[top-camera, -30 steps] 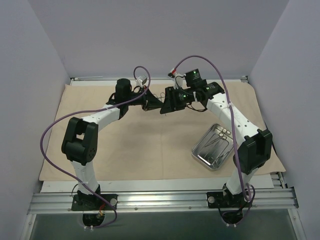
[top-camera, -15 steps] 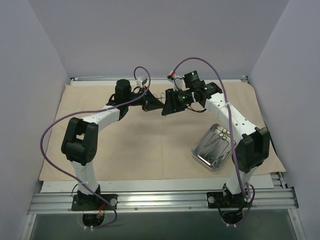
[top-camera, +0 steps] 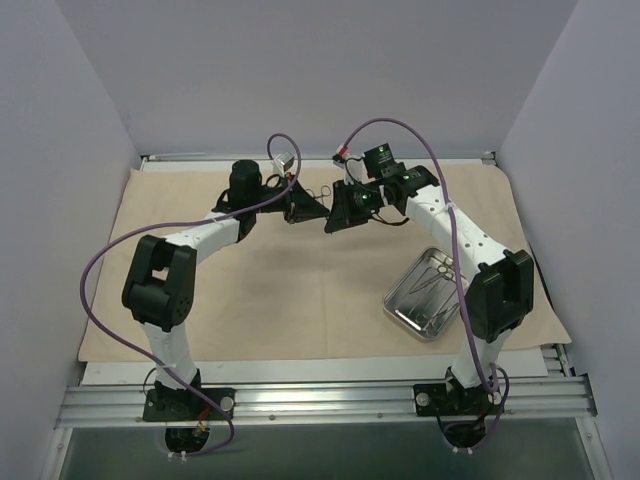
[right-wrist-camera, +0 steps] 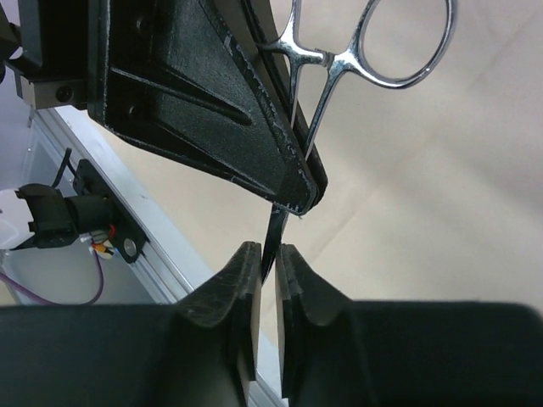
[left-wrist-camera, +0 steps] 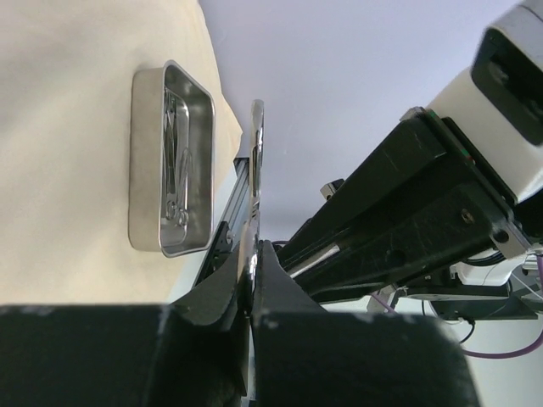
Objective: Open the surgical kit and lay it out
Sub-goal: Place the medical item in the surgical kit.
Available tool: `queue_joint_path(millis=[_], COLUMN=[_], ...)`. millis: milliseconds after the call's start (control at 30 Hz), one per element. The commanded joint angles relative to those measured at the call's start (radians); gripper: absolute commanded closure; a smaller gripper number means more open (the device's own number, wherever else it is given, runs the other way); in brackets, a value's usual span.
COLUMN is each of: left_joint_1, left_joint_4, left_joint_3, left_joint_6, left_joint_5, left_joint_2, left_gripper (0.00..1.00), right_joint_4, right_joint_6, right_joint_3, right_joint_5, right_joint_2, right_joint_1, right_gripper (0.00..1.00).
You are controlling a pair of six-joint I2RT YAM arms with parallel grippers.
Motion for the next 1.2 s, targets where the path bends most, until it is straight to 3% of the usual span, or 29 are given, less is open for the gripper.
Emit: queue_joint_path(millis=[0,167,300,433,633,867,933,1033,1167], left_joint_1=[0.001,0.001,0.04,0.109,0.137,0.131,0.126,0.114,0.106], left_joint_4=[0.068,0.076,0.043,-0.038,-0.324,-0.432,-0.408,-0.195,-0.176], left_joint_3=[0.0,0.0,-0.024,-0.04,0.04,0.041,0.025,-0.076,-0.129], left_joint_6=[-0.009,-0.004,0.028,0.103,0.348,0.483,0.458,0.324,0.281], left_joint_5=[0.04,0.066,0.082,0.112,0.131,0.088,0.077,0.036,-0.021], left_joint_2=[-0.045,-0.035,-0.051,-0.072,-0.095,-0.144,-0.163,-0.193,-0.213], left_gripper=[0.98,0.91,0.51,0.41,0.36,0.35,0.35,0.36,0.39], right_joint_4=[-0.004,-0.038,-0.077,-0.096,-0.12,-0.117,-0.107,-0.037,0.084], right_joint_6=[-0.018,-0.046,-0.084,-0.105,-0.141,-0.142,-0.107,-0.054,0.074], right_joint_3=[0.016,0.03,0.021,-0.013,-0.051,-0.036,-0.033,-0.045,-0.105], right_joint_5=[0.047,0.093,0.105,0.125,0.125,0.036,0.05,0.061,0.035], right_joint_2=[0.002,-0.001,-0.018,-0.061,-0.086,-0.075,-0.066,-0.075,-0.095], right_joint_1=[-0.008,-0.007,-0.008,-0.004,0.024,0.038,0.038,0.038,0.038], right_gripper=[1.0,1.0,1.0,1.0,1.0,1.0,1.0,1.0,1.0])
